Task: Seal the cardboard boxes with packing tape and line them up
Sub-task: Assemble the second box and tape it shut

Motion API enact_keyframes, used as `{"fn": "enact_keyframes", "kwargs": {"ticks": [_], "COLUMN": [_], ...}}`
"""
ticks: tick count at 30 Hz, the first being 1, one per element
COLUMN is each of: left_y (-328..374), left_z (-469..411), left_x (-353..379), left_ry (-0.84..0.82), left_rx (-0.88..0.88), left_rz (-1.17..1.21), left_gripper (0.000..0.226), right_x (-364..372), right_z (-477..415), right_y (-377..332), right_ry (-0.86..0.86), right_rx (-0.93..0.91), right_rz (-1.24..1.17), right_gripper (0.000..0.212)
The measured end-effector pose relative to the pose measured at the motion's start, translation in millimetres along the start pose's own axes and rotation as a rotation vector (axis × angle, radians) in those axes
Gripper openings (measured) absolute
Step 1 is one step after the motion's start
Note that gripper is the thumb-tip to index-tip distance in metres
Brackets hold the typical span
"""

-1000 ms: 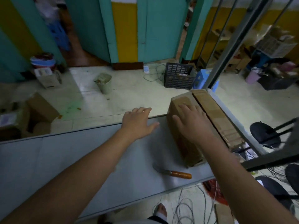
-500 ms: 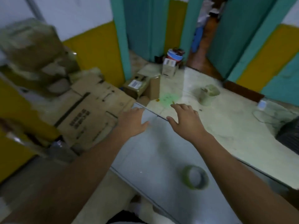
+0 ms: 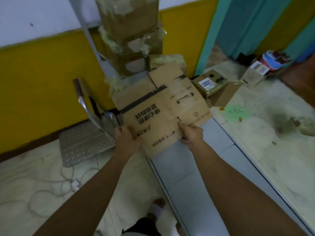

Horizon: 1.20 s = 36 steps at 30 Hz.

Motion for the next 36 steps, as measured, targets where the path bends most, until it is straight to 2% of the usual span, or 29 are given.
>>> {"fn": "enact_keyframes", "kwargs": {"ticks": [2,3,7,9,13,18,21,24,27,29,33,36], "left_y": [-10.3,-13.0,-1.1,3.5,2.7,1.7,5.6,12.5,17.9,22.9,30.8,49.2], "left_z": [-6.3,-6.8,0.4,2.9,6.1,15.9,26.6,37.4,41.5,46.2,63.1,81.0], "left_x": [-1.9,-3.0,-6.5,-8.8,-10.6,-14.6,-9.7,8.5,15.7,18.8,17.6,15.4], "left_ry": [-0.011,0.000,0.066,0.067,0.038,-0.045,-0.074,-0.163,-0.079,-0.015,0.026,0.061], "left_rx": [-0.063,-0.082,-0.035,-0.020,-0.004,0.043,0.049,-0.031,-0.007,0.022,-0.035,0.017], "left_rz": [0.197,0.281,0.410,0.482,0.621,0.800,0.789,0.746,0.326,0.181,0.468,0.540], "left_gripper": [0.075,0.072,0.049,0.046,0.043,0.057,0.060,0.044,0.047,0.051,0.036,0.024], "right_x": [-4.6,-6.2,-2.2,-2.7,-12.0,-32.9,-52.0,-69.1,-84.5,-97.5,-129.3,-153.8], "right_z": [-5.3,-6.5,-7.7,-7.0,7.1,41.5,58.5,73.9,90.0,99.1,118.6,134.3], "right_y": [11.8,15.7,18.0,6.9,-22.8,-47.4,-52.2,-57.4,-60.4,-59.6,-62.4,-66.4], "right_ry": [0.141,0.175,0.113,0.069,0.048,0.024,0.052,0.072,0.074,0.078,0.082,0.099], "right_rx": [0.066,0.084,0.101,0.012,-0.194,-0.393,-0.448,-0.494,-0.532,-0.545,-0.599,-0.653], "right_rz": [-0.165,-0.195,-0.297,-0.320,-0.314,-0.288,-0.279,-0.216,-0.181,-0.205,-0.222,-0.225], "right_gripper": [0.059,0.056,0.021,0.015,0.027,0.033,0.034,0.033,0.036,0.033,0.031,0.033]}}
Point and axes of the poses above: each hand's wrist, its own z-axis away from the middle knuckle, its own x-axis out of the palm, y = z × x, the point moved 10 cm from there along -z, towards the middle knuckle, and after that the axes turned 7 degrees about -x, right-handed, at the moved point
